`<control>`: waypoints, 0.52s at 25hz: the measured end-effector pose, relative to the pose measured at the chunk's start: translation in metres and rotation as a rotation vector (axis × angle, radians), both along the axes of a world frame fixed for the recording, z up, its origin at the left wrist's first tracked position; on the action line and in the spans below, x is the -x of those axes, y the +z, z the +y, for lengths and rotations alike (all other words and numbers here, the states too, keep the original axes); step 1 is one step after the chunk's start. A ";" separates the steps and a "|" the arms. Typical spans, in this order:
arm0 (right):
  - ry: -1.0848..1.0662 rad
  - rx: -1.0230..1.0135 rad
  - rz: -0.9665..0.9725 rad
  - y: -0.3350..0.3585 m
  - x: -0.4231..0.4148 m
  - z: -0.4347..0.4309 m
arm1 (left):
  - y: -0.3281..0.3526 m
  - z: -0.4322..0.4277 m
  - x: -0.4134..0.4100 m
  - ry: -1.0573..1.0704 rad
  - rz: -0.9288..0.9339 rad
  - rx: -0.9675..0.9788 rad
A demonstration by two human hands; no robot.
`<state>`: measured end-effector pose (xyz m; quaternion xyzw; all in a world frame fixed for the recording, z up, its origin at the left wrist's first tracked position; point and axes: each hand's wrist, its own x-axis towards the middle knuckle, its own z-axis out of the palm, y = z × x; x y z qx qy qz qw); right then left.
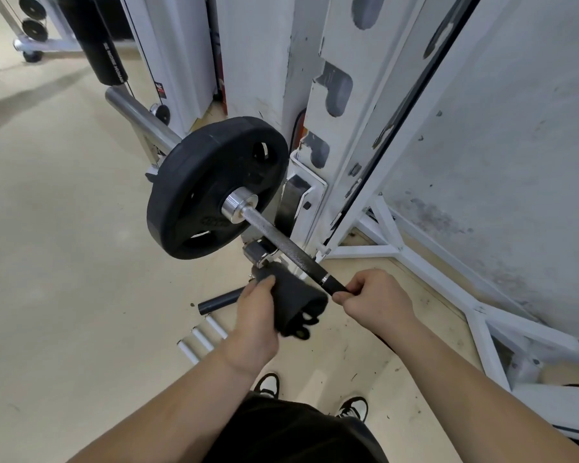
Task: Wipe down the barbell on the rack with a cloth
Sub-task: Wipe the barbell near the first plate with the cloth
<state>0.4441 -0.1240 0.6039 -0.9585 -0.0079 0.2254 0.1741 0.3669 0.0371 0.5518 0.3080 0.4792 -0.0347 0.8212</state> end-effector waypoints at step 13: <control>0.025 0.031 -0.018 -0.001 0.000 0.000 | 0.015 -0.033 0.004 -0.306 -0.180 -0.177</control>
